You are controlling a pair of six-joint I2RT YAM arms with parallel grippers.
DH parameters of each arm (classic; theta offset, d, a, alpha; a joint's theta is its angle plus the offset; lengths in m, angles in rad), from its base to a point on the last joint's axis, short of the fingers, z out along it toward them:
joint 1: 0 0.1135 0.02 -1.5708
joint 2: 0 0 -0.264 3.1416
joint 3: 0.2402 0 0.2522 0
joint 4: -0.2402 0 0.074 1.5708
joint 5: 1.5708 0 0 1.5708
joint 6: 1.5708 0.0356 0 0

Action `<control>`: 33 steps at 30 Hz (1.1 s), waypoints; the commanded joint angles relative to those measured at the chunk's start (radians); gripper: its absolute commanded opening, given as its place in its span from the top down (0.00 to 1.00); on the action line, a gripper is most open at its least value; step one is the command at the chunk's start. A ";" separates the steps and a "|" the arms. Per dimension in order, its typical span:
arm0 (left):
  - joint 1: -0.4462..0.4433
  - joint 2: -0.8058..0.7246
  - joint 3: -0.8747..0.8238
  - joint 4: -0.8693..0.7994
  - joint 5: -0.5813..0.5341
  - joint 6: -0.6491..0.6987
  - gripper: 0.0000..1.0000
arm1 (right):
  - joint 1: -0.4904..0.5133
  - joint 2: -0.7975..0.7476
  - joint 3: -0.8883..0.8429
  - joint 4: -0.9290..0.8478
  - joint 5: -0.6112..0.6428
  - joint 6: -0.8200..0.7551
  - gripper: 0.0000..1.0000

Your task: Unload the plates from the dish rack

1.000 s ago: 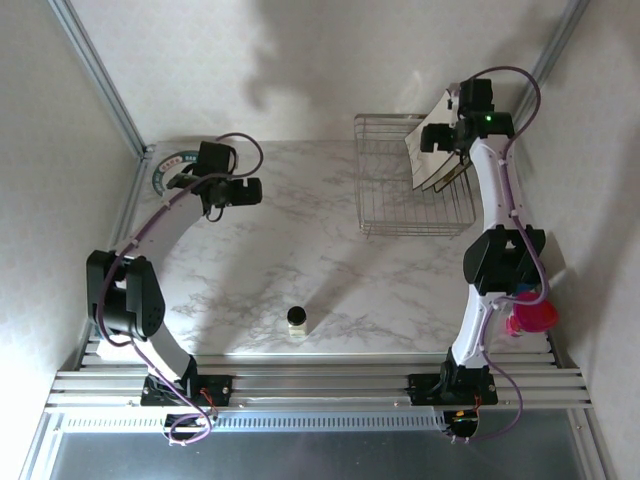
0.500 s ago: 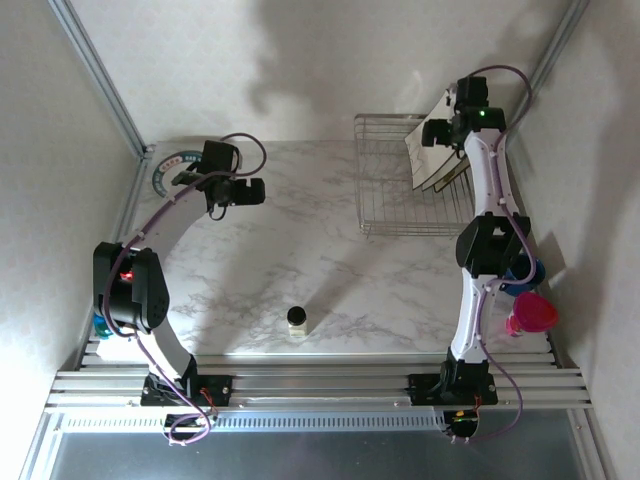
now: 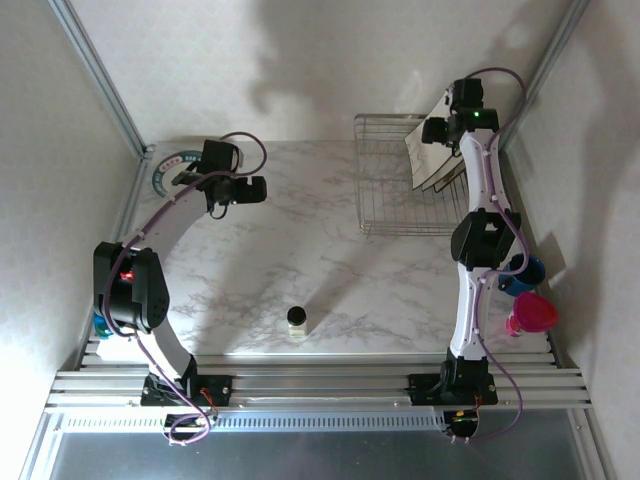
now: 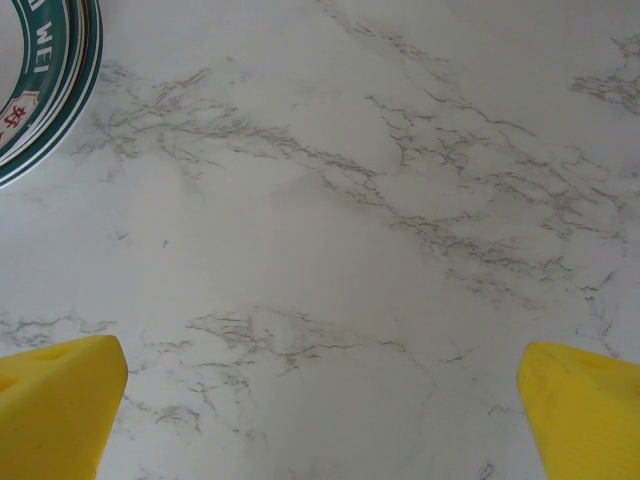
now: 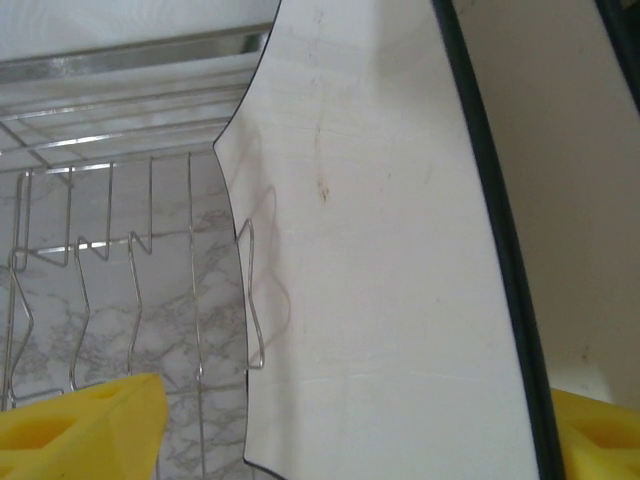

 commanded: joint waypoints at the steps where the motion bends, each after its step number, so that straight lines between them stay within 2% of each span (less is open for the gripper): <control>1: -0.002 0.011 0.016 0.020 0.020 -0.011 0.00 | -0.005 0.030 0.050 0.026 -0.009 0.023 0.23; 12: -0.003 0.037 0.028 0.023 0.026 -0.016 0.00 | 0.000 0.011 0.010 0.051 0.010 0.030 0.45; 16: -0.004 0.050 0.044 0.022 0.036 -0.017 0.00 | 0.001 -0.001 0.001 0.056 0.020 0.020 0.49; 18: -0.004 0.054 0.047 0.023 0.036 -0.017 0.00 | 0.003 -0.001 0.003 0.056 0.025 0.015 0.60; 24: -0.005 0.068 0.046 0.032 0.049 -0.022 0.00 | 0.006 -0.002 0.004 0.050 0.029 0.018 0.62; 28: -0.004 0.067 0.041 0.034 0.049 -0.022 0.00 | 0.011 -0.005 0.003 0.050 0.038 0.018 0.73; 33: -0.004 0.066 0.035 0.037 0.045 -0.020 0.01 | 0.017 -0.010 0.003 0.053 0.035 0.018 0.78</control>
